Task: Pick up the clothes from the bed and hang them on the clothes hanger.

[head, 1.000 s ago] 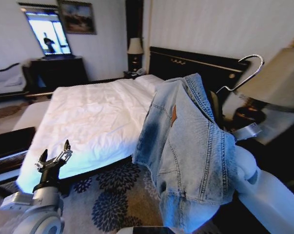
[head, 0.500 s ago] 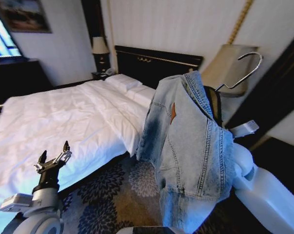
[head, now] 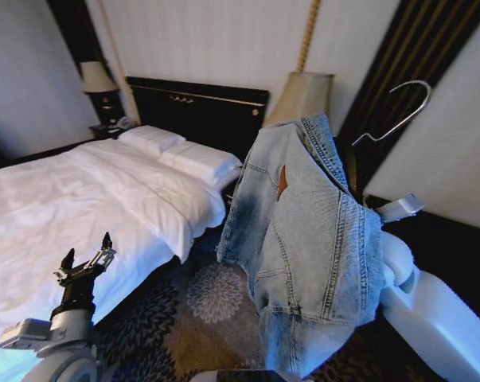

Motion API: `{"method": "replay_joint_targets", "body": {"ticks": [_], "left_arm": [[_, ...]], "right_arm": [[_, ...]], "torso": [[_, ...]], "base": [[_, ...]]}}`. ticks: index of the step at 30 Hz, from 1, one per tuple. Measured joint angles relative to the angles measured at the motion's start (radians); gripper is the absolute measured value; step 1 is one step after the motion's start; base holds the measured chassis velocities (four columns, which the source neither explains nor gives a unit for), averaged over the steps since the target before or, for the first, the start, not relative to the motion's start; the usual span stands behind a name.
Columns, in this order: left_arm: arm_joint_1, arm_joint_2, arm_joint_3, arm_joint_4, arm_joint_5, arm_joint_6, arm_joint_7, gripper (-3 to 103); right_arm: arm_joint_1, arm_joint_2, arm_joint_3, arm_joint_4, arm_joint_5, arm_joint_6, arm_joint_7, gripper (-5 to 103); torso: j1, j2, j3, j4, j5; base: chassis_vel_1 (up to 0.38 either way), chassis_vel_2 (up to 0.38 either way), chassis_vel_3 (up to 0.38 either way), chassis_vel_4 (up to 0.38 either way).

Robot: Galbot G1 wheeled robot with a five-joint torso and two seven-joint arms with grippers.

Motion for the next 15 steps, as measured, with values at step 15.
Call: {"method": "replay_joint_targets", "body": {"ticks": [15], "left_arm": [[-0.018,0.007,0.014,0.0,0.007,0.001,0.005,100]], "right_arm": [[-0.083,0.018,0.079,0.01,-0.015,-0.003,-0.003,23]], "torso": [[0.0,0.0,0.0,0.0,0.0001]], "base": [[-0.122,-0.122,-0.131,-0.121]]}}
